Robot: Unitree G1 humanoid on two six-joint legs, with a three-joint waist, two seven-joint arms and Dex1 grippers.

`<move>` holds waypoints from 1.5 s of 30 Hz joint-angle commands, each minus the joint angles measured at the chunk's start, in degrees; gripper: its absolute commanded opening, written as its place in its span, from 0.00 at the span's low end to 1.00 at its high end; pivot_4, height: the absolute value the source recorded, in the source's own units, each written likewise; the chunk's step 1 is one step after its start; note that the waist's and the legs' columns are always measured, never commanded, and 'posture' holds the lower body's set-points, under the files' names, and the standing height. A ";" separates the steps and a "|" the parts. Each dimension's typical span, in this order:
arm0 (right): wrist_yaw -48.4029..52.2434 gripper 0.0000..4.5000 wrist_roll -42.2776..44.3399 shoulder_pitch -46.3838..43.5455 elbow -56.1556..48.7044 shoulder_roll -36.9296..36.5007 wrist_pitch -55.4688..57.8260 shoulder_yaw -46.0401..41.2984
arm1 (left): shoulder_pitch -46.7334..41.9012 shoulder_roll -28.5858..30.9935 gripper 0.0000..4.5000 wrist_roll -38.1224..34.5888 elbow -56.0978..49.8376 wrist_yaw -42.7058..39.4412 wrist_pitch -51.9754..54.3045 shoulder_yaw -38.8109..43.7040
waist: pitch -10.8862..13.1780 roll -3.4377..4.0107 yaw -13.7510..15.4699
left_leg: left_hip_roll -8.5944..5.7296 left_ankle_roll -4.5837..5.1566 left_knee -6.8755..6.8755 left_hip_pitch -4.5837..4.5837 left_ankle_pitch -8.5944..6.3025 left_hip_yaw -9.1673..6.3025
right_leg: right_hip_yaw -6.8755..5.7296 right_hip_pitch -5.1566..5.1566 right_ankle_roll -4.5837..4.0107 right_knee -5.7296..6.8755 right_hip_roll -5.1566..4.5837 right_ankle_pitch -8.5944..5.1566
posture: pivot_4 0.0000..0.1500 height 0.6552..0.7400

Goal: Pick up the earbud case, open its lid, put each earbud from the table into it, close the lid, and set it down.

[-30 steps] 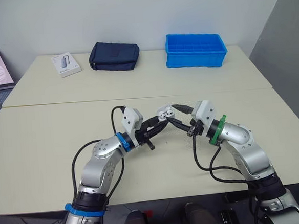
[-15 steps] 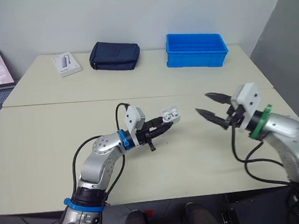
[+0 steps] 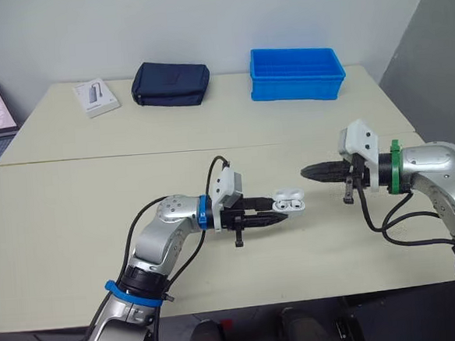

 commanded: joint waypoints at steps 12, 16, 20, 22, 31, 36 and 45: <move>6.53 0.00 7.33 -0.03 -9.50 -1.61 6.11 0.39 | -0.11 -0.76 0.17 0.05 -0.37 0.35 -0.33 -0.17 | 0.01 0.02 0.19 | 0.00 0.00 0.03 -0.21 0.00 -0.13 | -0.14 -0.06 0.02 -0.11 -0.02 0.01 | 1.00 0.95; 6.98 0.00 7.00 1.80 -10.54 -2.47 5.48 0.70 | -0.20 -1.22 0.17 -0.26 0.00 1.10 0.58 0.03 | 0.00 0.02 0.18 | 0.00 0.00 0.05 -0.21 0.00 -0.13 | -0.14 -0.06 0.04 -0.10 -0.02 0.02 | 1.00 0.95; 3.54 0.00 3.52 2.62 -8.91 -1.40 3.15 0.39 | -1.19 -1.58 0.17 -1.96 0.79 2.15 6.25 0.48 | 0.00 0.02 0.15 | -0.01 0.00 0.06 -0.20 0.00 -0.12 | -0.13 -0.06 0.05 -0.07 -0.02 0.03 | 1.00 0.95; 0.08 0.00 1.48 3.06 -7.45 -0.48 1.64 -1.40 | -2.19 -0.67 0.17 -3.41 2.12 1.97 12.99 -0.13 | 0.00 0.02 0.15 | -0.01 0.01 0.07 -0.19 0.00 -0.13 | -0.13 -0.06 0.05 -0.04 -0.01 0.03 | 1.00 0.95; -7.29 0.00 -5.24 16.15 -11.95 -1.00 -8.57 -7.57 | -9.89 -3.01 0.17 -5.54 16.22 6.15 37.02 -0.38 | 0.00 0.03 0.34 | -0.05 0.00 0.09 -0.29 0.00 -0.17 | -0.17 -0.07 0.14 -0.11 -0.03 0.02 | 1.00 0.95; -5.25 0.00 -1.53 19.82 -17.89 -1.59 -8.67 -9.28 | -13.58 -4.34 0.17 -2.45 25.71 8.51 37.62 0.12 | -0.01 0.04 -0.07 | -0.04 0.01 0.10 -0.21 0.00 -0.18 | -0.14 -0.06 0.15 -0.01 0.01 0.02 | 1.00 0.95; 1.13 0.00 -0.78 21.86 -17.24 -8.05 -8.48 -8.52 | -12.89 -0.53 0.66 1.76 28.51 8.88 34.76 -0.96 | -0.06 0.05 -0.13 | -0.04 0.01 0.10 0.30 0.01 -0.15 | -0.04 0.33 0.04 0.01 0.03 0.21 | 1.00 0.95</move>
